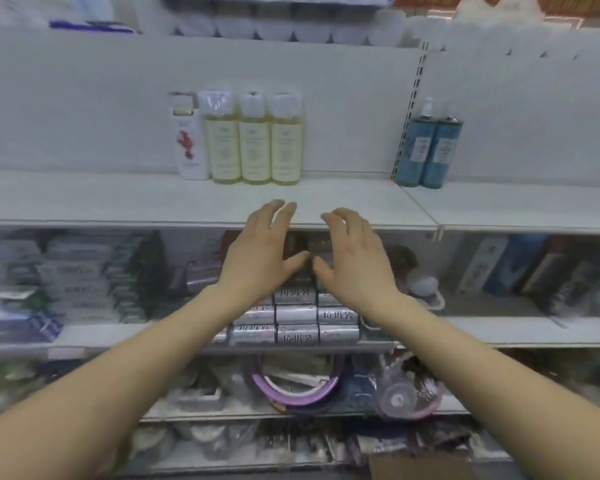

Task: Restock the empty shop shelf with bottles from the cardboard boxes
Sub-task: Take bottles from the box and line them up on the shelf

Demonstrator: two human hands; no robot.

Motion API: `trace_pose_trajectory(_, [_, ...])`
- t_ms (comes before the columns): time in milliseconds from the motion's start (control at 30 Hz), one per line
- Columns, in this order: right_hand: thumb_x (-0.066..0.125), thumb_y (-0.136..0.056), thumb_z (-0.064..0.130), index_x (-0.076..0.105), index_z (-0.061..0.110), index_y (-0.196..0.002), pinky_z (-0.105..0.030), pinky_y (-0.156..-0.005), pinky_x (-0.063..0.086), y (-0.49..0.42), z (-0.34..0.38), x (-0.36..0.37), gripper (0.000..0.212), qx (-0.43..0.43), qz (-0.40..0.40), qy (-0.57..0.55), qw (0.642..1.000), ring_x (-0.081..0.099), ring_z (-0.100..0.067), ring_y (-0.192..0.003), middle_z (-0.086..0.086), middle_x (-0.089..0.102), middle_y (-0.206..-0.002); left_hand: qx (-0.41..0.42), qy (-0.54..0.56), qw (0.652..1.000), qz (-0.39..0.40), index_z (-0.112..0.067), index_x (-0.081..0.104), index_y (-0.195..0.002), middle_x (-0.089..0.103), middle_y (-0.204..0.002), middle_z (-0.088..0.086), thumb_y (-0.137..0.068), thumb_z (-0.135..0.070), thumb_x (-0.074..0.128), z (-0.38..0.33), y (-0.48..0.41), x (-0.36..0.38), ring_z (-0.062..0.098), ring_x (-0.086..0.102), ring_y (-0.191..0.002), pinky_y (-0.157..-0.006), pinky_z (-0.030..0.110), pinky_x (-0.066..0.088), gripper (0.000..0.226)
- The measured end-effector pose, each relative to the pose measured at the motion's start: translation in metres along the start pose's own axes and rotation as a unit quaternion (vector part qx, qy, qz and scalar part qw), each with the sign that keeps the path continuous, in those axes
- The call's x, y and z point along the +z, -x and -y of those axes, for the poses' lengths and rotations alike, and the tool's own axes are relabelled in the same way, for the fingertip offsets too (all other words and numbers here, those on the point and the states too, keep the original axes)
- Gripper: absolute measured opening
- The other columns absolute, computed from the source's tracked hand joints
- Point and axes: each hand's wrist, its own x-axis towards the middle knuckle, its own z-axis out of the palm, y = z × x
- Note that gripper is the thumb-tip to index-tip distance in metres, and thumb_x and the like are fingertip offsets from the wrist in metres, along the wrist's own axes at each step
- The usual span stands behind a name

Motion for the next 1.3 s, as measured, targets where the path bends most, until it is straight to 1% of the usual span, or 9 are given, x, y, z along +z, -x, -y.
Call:
trace_pose_trajectory(100, [0.069,-0.091,0.032,0.048,0.008,-0.151,-0.05,-0.11,0.045,0.04,0.002,0.029,0.069,0.001,-0.002,-0.033,0.999,0.045,-0.035,-0.141,-0.015,0.046,-0.154,0.014,0.018,1.0,-0.014,-0.011,0.042,-0.161,0.043,-0.163,0.011,-0.091,-0.04,0.079,0.007,0.051,0.029,0.03,0.04,-0.151,-0.118,0.049,0.046,0.084])
trace_pose_trajectory(167, [0.069,-0.091,0.029,0.051,0.006,-0.149,-0.049,-0.109,0.046,0.076,-0.004,0.061,0.065,0.0,0.019,-0.052,0.998,0.049,-0.035,-0.138,-0.016,0.049,-0.152,0.009,0.025,1.0,0.006,-0.008,0.045,-0.159,0.045,-0.161,0.013,-0.093,-0.039,0.077,0.012,0.09,0.058,0.031,0.043,-0.149,-0.12,0.047,0.044,0.08])
trace_pose_trajectory(333, [0.068,-0.088,0.025,0.051,0.005,-0.147,-0.051,-0.103,0.049,0.191,-0.026,0.164,0.064,0.038,0.166,-0.085,0.982,0.053,-0.038,-0.128,-0.016,0.051,-0.145,-0.082,0.044,0.985,0.144,-0.008,0.045,-0.159,0.046,-0.16,0.013,-0.092,-0.038,0.078,0.03,0.199,0.147,0.034,0.045,-0.146,-0.116,0.049,0.045,0.081])
trace_pose_trajectory(533, [0.068,-0.092,0.031,0.045,0.009,-0.153,-0.051,-0.105,0.048,0.323,-0.06,0.281,0.068,0.125,0.379,-0.115,0.91,0.05,-0.039,-0.13,-0.016,0.047,-0.143,-0.204,0.048,0.925,0.317,-0.012,0.038,-0.163,0.041,-0.161,0.011,-0.095,-0.042,0.075,0.054,0.318,0.252,0.034,0.041,-0.148,-0.117,0.049,0.042,0.083])
trace_pose_trajectory(633, [0.067,-0.095,0.032,0.042,0.01,-0.154,-0.049,-0.103,0.05,0.378,-0.075,0.333,0.068,0.177,0.445,-0.121,0.869,0.05,-0.04,-0.13,-0.017,0.046,-0.145,-0.264,0.065,0.88,0.39,-0.014,0.032,-0.166,0.036,-0.164,0.011,-0.097,-0.039,0.074,0.067,0.376,0.303,0.035,0.038,-0.149,-0.113,0.052,0.045,0.084])
trace_pose_trajectory(733, [0.067,-0.096,0.027,0.041,0.007,-0.154,-0.048,-0.105,0.048,0.428,-0.087,0.384,0.066,0.207,0.491,-0.129,0.836,0.048,-0.041,-0.131,-0.02,0.045,-0.147,-0.284,0.075,0.846,0.445,-0.015,0.033,-0.165,0.036,-0.164,0.011,-0.097,-0.038,0.074,0.079,0.429,0.354,0.036,0.038,-0.148,-0.116,0.049,0.042,0.082])
trace_pose_trajectory(933, [0.064,-0.095,0.027,0.039,0.01,-0.156,-0.049,-0.109,0.048,0.527,-0.106,0.494,0.067,0.292,0.537,-0.144,0.778,0.049,-0.039,-0.132,-0.019,0.048,-0.145,-0.258,0.079,0.81,0.52,-0.015,0.03,-0.166,0.033,-0.166,0.013,-0.099,-0.043,0.07,0.11,0.517,0.477,0.039,0.039,-0.146,-0.114,0.052,0.045,0.083])
trace_pose_trajectory(1100, [0.065,-0.1,0.031,0.031,0.017,-0.163,-0.047,-0.113,0.043,0.602,-0.122,0.59,0.073,0.351,0.549,-0.159,0.742,0.045,-0.04,-0.142,-0.018,0.036,-0.159,-0.269,0.092,0.777,0.562,-0.019,0.024,-0.169,0.029,-0.17,0.012,-0.1,-0.048,0.067,0.122,0.598,0.585,0.038,0.038,-0.151,-0.118,0.047,0.042,0.086])
trace_pose_trajectory(1300, [0.062,-0.101,0.033,0.014,0.03,-0.169,-0.052,-0.123,0.035,0.656,-0.156,0.703,0.084,0.289,0.58,-0.151,0.747,0.026,-0.043,-0.154,-0.014,0.017,-0.172,-0.343,0.148,0.737,0.563,-0.028,0.024,-0.169,0.03,-0.169,0.012,-0.098,-0.048,0.07,0.133,0.678,0.7,0.039,0.047,-0.144,-0.11,0.044,0.047,0.087])
